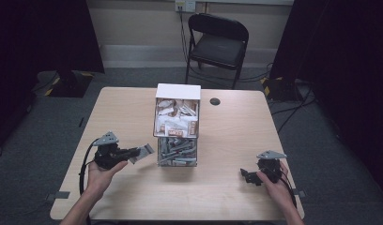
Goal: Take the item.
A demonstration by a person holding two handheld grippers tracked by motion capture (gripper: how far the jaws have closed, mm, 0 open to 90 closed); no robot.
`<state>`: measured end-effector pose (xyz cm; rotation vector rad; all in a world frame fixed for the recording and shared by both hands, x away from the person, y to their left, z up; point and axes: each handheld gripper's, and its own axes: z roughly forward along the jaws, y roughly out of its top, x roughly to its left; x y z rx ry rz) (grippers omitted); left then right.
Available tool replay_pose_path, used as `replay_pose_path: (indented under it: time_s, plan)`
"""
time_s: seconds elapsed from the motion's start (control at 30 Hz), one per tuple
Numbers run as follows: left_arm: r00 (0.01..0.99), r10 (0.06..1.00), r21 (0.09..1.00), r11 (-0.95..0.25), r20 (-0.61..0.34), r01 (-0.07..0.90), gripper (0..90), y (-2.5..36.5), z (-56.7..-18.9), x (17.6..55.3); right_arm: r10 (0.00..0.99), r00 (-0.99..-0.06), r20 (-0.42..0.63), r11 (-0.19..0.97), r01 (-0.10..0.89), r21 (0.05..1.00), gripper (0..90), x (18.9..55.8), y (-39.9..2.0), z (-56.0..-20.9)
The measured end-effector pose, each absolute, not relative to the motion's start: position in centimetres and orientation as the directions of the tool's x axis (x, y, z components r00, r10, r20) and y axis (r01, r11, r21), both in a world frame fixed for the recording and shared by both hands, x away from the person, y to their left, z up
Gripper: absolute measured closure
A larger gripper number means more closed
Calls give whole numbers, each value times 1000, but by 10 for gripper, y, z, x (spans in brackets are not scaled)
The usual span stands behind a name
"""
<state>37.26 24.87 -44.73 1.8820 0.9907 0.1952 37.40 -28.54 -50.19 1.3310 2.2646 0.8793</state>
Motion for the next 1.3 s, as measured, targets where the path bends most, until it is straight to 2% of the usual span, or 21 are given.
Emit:
replay_pose_path:
  time_s: [0.47, 0.63, 1.3]
  plan:
    - [646, 707, 766, -235, -287, 598, 891, 237, -469, 388, 874, -486, -2, 359, 644, 676, 0, 374, -285, -502]
    - [619, 720, 759, -201, -314, 619, 890, 242, -474, 395, 874, -486, -2, 359, 643, 676, 0, 374, -285, -502]
    - [567, 782, 748, -207, -261, 631, 886, 247, -488, 417, 874, -486, -2, 360, 643, 676, 0, 374, -285, -502]
